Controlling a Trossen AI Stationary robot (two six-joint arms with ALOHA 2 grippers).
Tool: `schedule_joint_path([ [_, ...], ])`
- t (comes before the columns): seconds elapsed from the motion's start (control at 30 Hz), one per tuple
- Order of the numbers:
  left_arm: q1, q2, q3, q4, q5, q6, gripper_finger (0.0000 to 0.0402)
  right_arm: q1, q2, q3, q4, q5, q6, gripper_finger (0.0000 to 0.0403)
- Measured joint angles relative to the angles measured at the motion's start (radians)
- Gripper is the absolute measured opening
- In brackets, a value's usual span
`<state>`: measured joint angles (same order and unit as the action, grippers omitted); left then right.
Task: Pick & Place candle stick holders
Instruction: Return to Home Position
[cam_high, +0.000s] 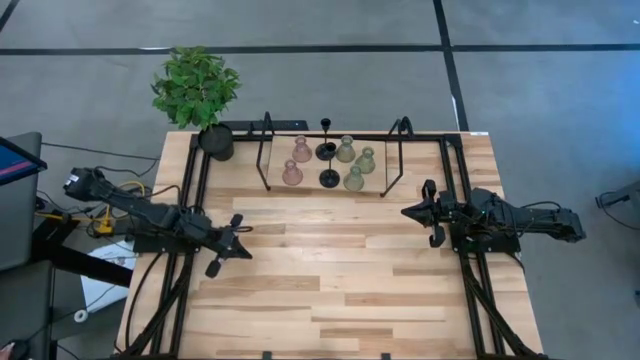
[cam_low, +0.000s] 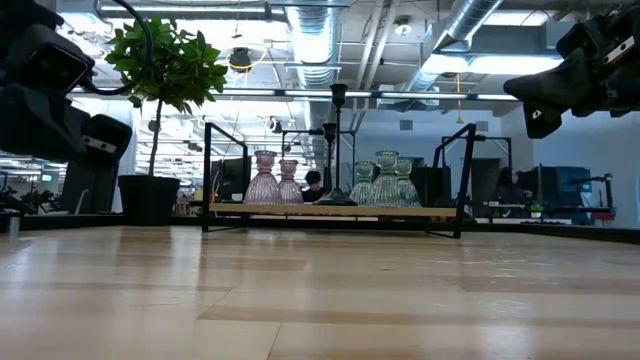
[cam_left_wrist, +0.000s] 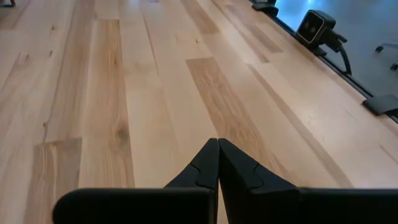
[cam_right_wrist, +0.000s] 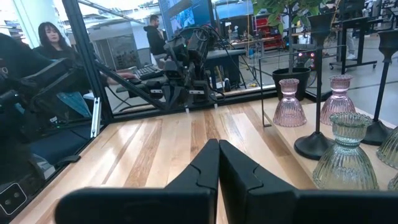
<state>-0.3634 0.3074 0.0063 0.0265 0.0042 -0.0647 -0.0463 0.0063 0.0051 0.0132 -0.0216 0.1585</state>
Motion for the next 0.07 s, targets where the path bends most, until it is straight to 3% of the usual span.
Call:
schedule_joint_path([
  [0.07, 0.0, 0.006, 0.0, 0.0, 0.0, 0.0, 0.0006, 0.0, 0.0, 0.0, 0.0, 0.0, 0.0, 0.0],
])
